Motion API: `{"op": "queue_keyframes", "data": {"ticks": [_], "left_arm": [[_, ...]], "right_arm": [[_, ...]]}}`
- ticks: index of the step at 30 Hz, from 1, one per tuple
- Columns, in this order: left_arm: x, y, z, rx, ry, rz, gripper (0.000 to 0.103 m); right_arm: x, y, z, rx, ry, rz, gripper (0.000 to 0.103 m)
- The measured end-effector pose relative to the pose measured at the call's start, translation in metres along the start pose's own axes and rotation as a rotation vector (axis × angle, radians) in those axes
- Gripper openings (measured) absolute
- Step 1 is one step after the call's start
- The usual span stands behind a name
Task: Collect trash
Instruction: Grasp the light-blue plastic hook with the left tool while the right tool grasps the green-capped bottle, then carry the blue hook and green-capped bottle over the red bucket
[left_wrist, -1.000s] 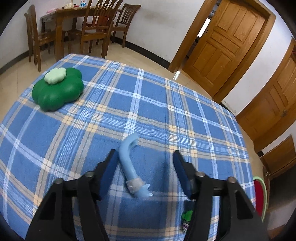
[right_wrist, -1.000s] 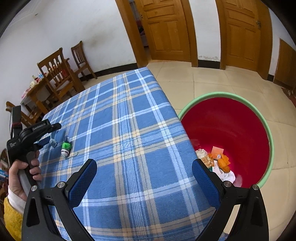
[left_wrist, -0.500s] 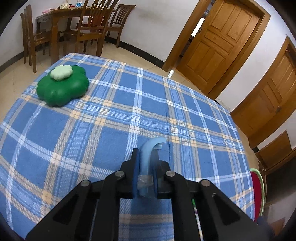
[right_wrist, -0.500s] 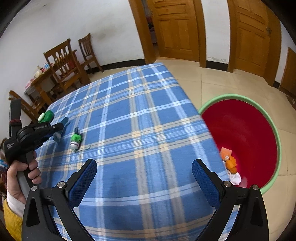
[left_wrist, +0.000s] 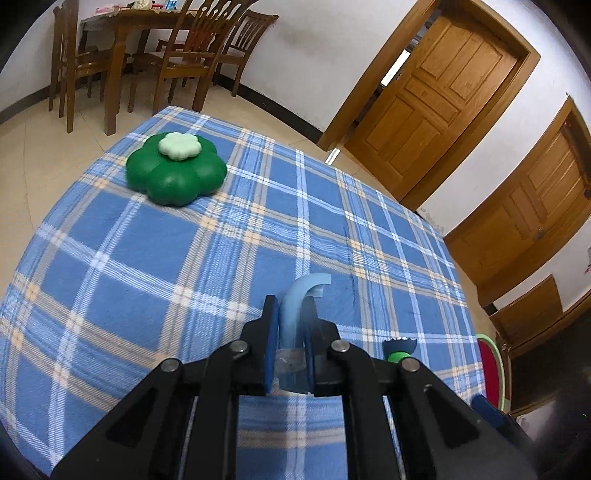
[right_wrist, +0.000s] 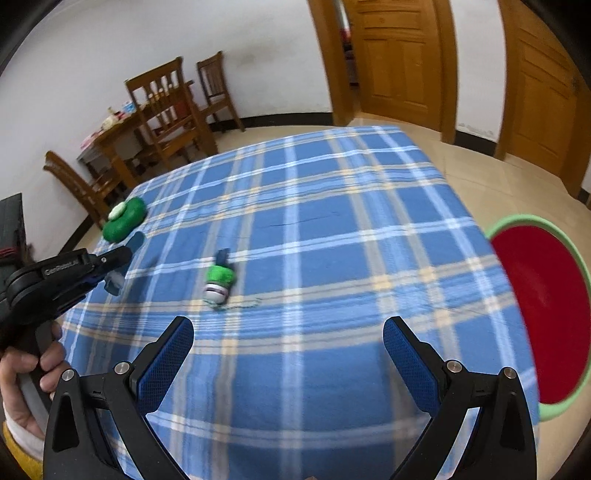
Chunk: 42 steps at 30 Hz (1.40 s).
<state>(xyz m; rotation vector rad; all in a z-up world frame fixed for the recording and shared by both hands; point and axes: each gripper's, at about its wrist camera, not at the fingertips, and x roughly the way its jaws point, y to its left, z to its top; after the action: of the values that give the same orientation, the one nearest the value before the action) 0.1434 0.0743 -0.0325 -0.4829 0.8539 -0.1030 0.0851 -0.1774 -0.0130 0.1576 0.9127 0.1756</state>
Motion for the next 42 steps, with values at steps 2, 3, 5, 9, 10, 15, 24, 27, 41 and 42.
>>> {"op": "queue_keyframes", "data": {"ticks": [2,3,5,9,10,15,24,27,41,42], "left_arm": [[-0.003,0.003,-0.001,0.0,0.0,-0.005,0.012],[-0.005,0.003,-0.002,0.002,0.001,-0.004,0.012],[-0.007,0.003,-0.004,0.009,0.003,-0.004,0.012],[-0.011,0.006,-0.007,0.002,0.003,-0.001,0.012],[-0.011,0.006,-0.007,0.0,-0.001,0.002,0.012],[-0.019,0.011,-0.01,-0.004,-0.017,0.034,0.012],[-0.03,0.02,-0.014,-0.013,-0.034,0.044,0.012],[-0.032,0.018,-0.016,-0.007,-0.034,0.033,0.012],[-0.037,-0.017,-0.026,0.054,-0.008,-0.018,0.012],[-0.037,-0.02,-0.027,0.059,-0.005,-0.023,0.012]], "right_arm": [[0.006,0.008,0.002,-0.019,0.005,0.011,0.102],[0.01,0.011,0.003,-0.026,0.006,0.012,0.102],[0.017,0.015,0.006,-0.023,0.013,0.024,0.102],[0.026,0.027,0.013,-0.042,0.012,0.052,0.102],[0.028,0.032,0.014,-0.057,0.005,0.056,0.101],[0.043,0.05,0.018,-0.104,0.013,0.07,0.083],[0.057,0.056,0.012,-0.143,0.023,0.003,0.039],[0.056,0.051,0.012,-0.129,0.024,0.005,0.02],[0.01,0.01,-0.003,-0.051,-0.008,0.023,0.019],[0.005,0.005,-0.004,-0.043,-0.015,0.022,0.019]]}}
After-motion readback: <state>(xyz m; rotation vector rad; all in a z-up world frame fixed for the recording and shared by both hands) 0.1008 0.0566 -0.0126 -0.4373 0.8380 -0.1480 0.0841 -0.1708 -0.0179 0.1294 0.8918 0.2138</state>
